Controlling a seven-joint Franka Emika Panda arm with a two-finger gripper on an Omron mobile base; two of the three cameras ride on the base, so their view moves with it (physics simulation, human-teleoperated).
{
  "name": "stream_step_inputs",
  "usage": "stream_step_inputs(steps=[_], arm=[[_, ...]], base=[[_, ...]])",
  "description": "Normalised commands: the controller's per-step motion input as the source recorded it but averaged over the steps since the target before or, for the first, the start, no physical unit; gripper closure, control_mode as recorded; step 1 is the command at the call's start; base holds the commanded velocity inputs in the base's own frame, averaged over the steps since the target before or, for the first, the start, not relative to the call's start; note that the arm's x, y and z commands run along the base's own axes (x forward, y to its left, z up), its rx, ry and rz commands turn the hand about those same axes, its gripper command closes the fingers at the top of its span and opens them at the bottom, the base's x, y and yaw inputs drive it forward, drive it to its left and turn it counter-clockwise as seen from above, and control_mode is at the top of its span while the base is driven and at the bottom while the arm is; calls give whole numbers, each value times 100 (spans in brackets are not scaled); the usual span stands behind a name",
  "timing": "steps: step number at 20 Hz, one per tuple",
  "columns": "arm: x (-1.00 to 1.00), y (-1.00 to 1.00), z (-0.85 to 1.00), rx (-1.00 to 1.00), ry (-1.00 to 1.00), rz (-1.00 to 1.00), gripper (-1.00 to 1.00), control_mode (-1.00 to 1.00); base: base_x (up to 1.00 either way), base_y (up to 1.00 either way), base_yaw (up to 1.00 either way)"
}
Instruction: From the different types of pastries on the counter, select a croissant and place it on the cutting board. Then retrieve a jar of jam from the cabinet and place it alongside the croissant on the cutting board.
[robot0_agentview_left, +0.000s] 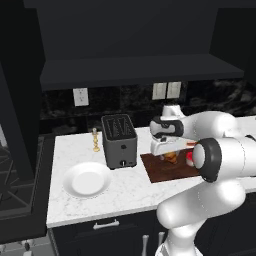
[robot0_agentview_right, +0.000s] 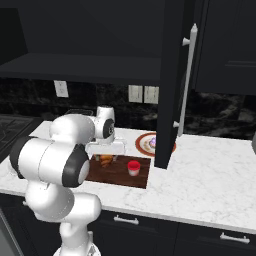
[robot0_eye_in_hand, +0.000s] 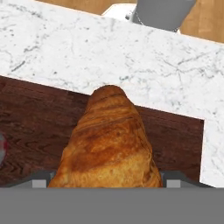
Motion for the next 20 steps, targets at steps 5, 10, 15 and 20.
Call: stream_step_inputs(steps=[5, 10, 15, 20], arm=[[-2, -17, -27, 0, 0, 5, 100, -100], [-12, 0, -31, 0, 0, 1, 100, -100], [-6, -1, -25, 0, -2, 0, 100, -100], [-4, -6, -27, 0, -3, 0, 100, -100]], base=[[0, 0, 0], [0, 0, 0], [0, 0, 0], [0, 0, 0]])
